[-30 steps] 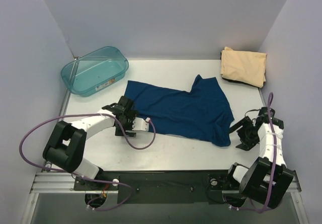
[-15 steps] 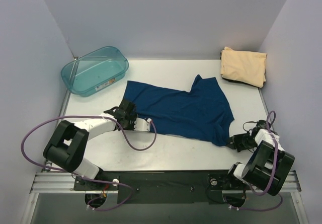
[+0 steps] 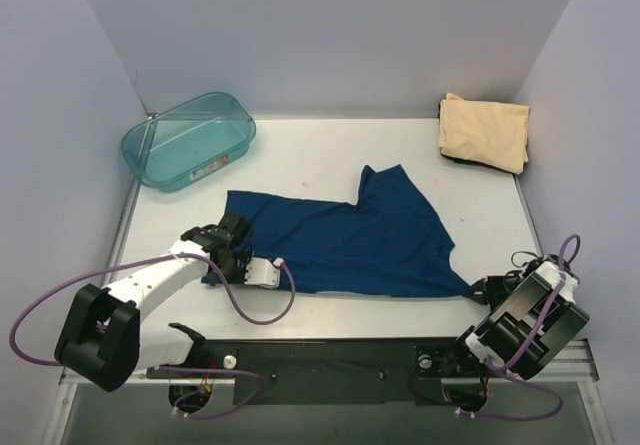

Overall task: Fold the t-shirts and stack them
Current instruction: Fold the flattened tshirt in 1/3 of the way, then grap the side of the flattened tshirt furthest away from the robot with both arms, then fold the other side of the tshirt into a rectangle

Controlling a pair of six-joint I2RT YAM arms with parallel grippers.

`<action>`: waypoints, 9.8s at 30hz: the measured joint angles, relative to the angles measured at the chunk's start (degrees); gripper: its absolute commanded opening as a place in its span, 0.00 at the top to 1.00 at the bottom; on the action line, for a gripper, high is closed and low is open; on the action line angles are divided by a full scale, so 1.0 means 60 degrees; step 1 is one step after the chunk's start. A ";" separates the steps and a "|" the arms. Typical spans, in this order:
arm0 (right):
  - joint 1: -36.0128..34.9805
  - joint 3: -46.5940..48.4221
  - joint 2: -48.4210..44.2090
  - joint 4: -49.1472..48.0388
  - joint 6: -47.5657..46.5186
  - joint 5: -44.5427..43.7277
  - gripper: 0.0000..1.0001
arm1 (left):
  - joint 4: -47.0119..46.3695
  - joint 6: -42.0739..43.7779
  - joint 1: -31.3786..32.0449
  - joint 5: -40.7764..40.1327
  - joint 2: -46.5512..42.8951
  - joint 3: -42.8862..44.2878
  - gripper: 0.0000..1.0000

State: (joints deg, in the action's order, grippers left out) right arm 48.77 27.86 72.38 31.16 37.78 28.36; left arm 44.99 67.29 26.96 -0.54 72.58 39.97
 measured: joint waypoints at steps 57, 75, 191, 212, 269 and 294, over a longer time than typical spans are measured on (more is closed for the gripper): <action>-0.7144 0.6623 0.2131 0.0506 -0.1151 -0.2080 0.59 | 0.1315 -0.4513 -0.2823 0.1286 0.2215 0.4215 0.31; -0.8852 1.6039 1.1245 0.1064 -0.1566 -0.2320 0.45 | -0.0772 -0.7672 -0.4441 0.1086 0.5971 0.6535 0.35; -0.9147 0.1005 0.1202 -0.0423 -0.0838 -0.0528 1.00 | -0.1876 -0.7603 0.3745 0.4809 0.5978 0.7901 0.51; -0.9129 0.0838 0.1151 -0.0630 -0.0769 -0.0299 1.00 | -0.3126 -0.9096 0.4309 0.5078 0.8692 0.9493 0.68; -0.8939 0.2805 0.0699 0.0732 -0.1912 -0.0401 1.00 | -0.4736 -1.1460 0.3289 0.5497 0.6229 0.6262 1.00; -0.8382 0.1242 -0.1745 -0.0466 -0.1479 -0.1075 0.50 | -0.5934 -1.2440 0.3005 0.4156 0.6768 0.5577 1.00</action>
State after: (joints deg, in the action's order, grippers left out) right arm -1.52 35.31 61.91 28.36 28.91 21.91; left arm 9.39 -7.35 44.99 24.40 113.19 73.43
